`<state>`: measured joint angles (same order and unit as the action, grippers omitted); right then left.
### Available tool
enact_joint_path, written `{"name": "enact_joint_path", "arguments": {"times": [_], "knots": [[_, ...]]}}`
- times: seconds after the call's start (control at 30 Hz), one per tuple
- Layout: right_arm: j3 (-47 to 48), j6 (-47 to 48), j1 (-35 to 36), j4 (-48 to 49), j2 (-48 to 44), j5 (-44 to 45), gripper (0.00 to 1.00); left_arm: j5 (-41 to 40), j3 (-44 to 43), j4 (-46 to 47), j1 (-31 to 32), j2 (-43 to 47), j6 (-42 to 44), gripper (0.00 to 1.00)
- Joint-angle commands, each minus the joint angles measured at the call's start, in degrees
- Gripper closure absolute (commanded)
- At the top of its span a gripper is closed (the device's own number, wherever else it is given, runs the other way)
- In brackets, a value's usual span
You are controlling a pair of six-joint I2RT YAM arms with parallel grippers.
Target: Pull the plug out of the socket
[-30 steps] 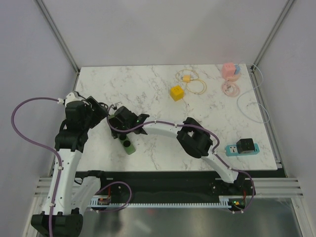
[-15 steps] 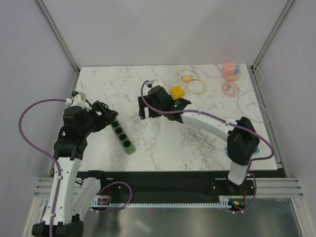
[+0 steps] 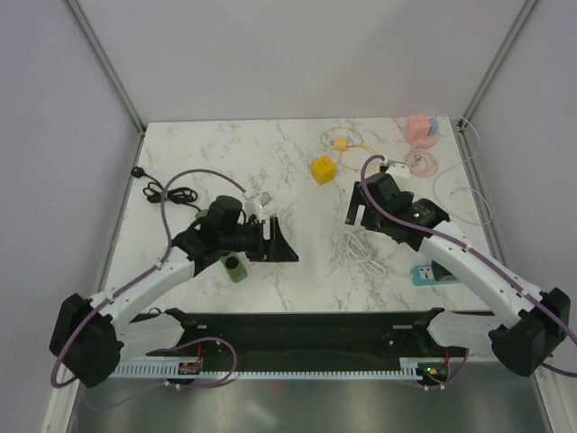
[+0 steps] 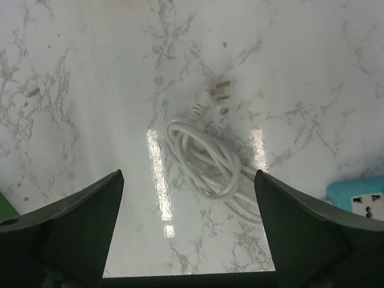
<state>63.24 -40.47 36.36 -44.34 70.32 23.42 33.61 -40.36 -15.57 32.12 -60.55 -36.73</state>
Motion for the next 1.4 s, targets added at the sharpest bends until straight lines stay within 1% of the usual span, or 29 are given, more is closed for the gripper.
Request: {"name": "enact_joint_path", "arguments": {"times": [0.0, 0.07, 0.1, 0.17, 0.2, 0.23, 0.27, 0.33, 0.43, 0.53, 0.6, 0.63, 0.73, 0.8, 0.87, 0.97, 1.07, 1.1, 1.13, 1.17, 1.2, 1.27, 1.37], "knots": [[1.2, -5.1, -1.7, -9.1, -4.6, 7.8, 0.02, 0.3, -1.7, 11.4, 7.1, -9.7, -6.9, 0.19], [2.0, -5.1, -2.6, -10.1, -7.1, 9.4, 0.02, -1.7, -2.9, 16.9, 10.3, -13.8, -9.1, 0.20], [2.3, -4.7, -3.0, -10.3, -8.1, 10.3, 0.02, -2.7, -3.5, 18.1, 12.8, -16.2, -11.2, 0.20], [3.3, -3.6, -4.5, -10.9, -10.4, 12.6, 0.02, -4.4, -6.1, 20.8, 15.4, -23.0, -14.3, 0.19], [3.6, -2.7, -5.2, -11.0, -10.8, 13.0, 0.02, -4.7, -7.0, 21.5, 16.0, -25.3, -15.5, 0.19], [3.8, -1.9, -6.2, -11.2, -11.5, 13.4, 0.02, -4.3, -8.0, 23.5, 16.6, -29.7, -16.6, 0.19], [4.2, -0.1, -6.7, -11.3, -11.6, 13.3, 0.02, -4.3, -9.9, 24.3, 17.4, -31.4, -18.2, 0.19], [4.4, 1.5, -8.0, -11.3, -11.4, 11.6, 0.02, -5.6, -13.0, 24.8, 18.3, -36.1, -19.3, 0.19], [4.2, 3.6, -8.5, -11.2, -10.1, 9.7, 0.02, -6.8, -16.3, 24.9, 19.3, -40.2, -21.1, 0.18], [2.8, 4.5, -8.6, -10.3, -9.6, 7.8, 0.02, -8.5, -20.1, 24.6, 19.6, -46.1, -25.0, 0.17], [2.0, 5.5, -8.5, -8.8, -9.9, 6.9, 0.02, -10.6, -21.1, 24.5, 19.7, -47.7, -26.3, 0.16], [1.4, 5.6, -8.6, -8.5, -9.9, 6.6, 0.02, -11.4, -21.8, 24.5, 19.8, -48.5, -26.9, 0.14], [0.5, 6.5, -8.6, -7.1, -10.1, 6.7, 0.02, -13.7, -23.9, 23.1, 19.9, -51.3, -28.6, 0.13], [0.5, 6.9, -8.6, -6.5, -9.9, 6.6, 0.02, -14.4, -25.0, 22.9, 19.9, -53.7, -29.4, 0.14], [0.4, 7.3, -8.5, -6.0, -9.7, 6.6, 0.02, -14.5, -26.8, 22.4, 19.9, -55.2, -29.8, 0.17], [0.3, 7.9, -8.6, -5.7, -9.2, 6.3, 0.02, -14.4, -28.7, 22.2, 19.9, -57.6, -29.8, 0.25], [0.1, 8.6, -8.6, -5.7, -9.1, 5.8, 0.02, -15.8, -29.3, 20.6, 19.9, -57.9, -28.7, 0.41], [0.0, 8.6, -8.6, -5.7, -9.3, 5.3, 0.02, -17.2, -29.3, 20.0, 19.8, -57.7, -28.3, 0.48], [-0.4, 8.9, -8.6, -5.4, -9.3, 4.7, 0.02, -17.9, -29.1, 18.4, 19.7, -56.9, -27.3, 0.63], [-0.6, 9.4, -8.6, -5.2, -9.4, 4.3, 0.02, -18.7, -28.8, 17.7, 19.6, -56.3, -26.6, 0.70], [-0.8, 9.6, -8.7, -5.1, -9.4, 3.7, 0.02, -20.3, -28.2, 17.0, 19.5, -55.6, -26.0, 0.82], [-1.2, 11.4, -8.6, -4.8, -9.2, 1.5, 0.02, -22.0, -27.2, 14.3, 18.7, -53.1, -23.9, 0.98], [-1.2, 14.3, -8.6, -4.4, -8.5, -4.2, 0.02, -24.0, -22.7, 13.1, 16.1, -48.6, -22.9, 0.98]]}}
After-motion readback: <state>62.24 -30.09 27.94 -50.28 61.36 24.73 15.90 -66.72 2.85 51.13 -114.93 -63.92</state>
